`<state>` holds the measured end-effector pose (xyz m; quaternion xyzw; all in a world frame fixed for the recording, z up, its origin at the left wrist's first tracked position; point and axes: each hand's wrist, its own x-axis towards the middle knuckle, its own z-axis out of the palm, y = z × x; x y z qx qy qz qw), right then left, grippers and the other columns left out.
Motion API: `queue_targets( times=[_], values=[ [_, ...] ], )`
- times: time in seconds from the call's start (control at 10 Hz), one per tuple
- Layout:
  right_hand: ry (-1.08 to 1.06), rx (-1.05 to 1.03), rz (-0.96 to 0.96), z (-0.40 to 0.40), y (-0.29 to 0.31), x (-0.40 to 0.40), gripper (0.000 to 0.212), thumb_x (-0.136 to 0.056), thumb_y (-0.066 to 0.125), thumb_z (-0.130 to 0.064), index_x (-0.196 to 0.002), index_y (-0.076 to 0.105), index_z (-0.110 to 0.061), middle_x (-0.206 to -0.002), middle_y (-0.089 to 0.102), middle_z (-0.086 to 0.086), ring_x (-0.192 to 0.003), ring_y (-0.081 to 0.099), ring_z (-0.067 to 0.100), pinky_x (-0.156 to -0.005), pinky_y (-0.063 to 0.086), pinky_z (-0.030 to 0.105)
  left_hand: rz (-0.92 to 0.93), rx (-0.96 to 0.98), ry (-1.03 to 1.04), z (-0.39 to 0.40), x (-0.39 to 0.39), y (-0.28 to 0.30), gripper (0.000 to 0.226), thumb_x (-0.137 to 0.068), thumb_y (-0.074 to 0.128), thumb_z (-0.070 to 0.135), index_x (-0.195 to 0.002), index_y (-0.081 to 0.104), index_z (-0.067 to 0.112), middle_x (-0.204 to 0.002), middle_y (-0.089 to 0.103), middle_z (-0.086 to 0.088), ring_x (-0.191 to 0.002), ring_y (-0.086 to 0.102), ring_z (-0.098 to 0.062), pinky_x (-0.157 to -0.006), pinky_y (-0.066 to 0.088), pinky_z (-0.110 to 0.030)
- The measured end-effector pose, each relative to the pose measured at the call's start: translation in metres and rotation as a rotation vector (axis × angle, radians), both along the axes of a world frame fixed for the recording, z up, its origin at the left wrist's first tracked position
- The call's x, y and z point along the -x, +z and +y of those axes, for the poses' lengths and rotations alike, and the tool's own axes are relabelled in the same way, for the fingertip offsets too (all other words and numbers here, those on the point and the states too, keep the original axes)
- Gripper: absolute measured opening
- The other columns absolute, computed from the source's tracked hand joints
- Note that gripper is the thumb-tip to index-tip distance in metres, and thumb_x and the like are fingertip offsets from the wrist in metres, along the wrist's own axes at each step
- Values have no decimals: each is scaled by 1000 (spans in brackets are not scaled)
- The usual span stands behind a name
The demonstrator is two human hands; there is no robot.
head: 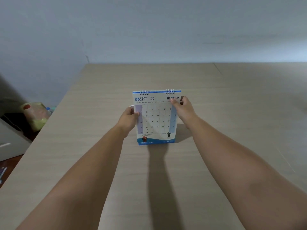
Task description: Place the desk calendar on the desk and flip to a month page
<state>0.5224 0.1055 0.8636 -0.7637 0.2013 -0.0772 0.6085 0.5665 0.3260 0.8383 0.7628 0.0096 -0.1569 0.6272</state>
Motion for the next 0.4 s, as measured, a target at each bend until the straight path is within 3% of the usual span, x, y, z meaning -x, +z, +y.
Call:
queue_targets(
  times=[0.1, 0.2, 0.3, 0.4],
  values=[
    [-1, -34, -7, -3, 13, 9, 35, -85, 62, -43, -109, 48, -22, -94, 61, -14, -85, 58, 1, -61, 40, 20, -34, 33, 58, 5, 8, 14, 21, -97, 49, 13, -117, 51, 17, -113, 63, 5, -91, 60, -4, -73, 43, -20],
    [-34, -27, -27, -12, 32, 19, 44, -84, 64, -33, -121, 43, -21, -101, 58, -7, -86, 55, 3, -70, 40, 23, -75, -12, 88, 15, 23, 21, 38, -92, 56, 16, -128, 47, 25, -124, 50, 13, -109, 51, -8, -86, 39, -26],
    [-151, -38, -128, -13, 70, 59, 42, -82, 62, -24, -121, 48, -20, -105, 59, -2, -89, 56, 9, -79, 41, 27, -105, -76, 98, 38, 62, 16, 46, -91, 58, 16, -135, 46, 27, -127, 48, 17, -104, 53, -4, -83, 37, -21],
    [-96, -275, -424, -14, 122, 93, 31, -78, 65, -22, -106, 55, -25, -96, 63, -3, -86, 59, 14, -77, 44, 31, -20, -123, 85, 77, 115, -23, 29, -91, 58, 12, -118, 57, 23, -120, 61, 7, -97, 58, -6, -77, 40, -21]
  ],
)
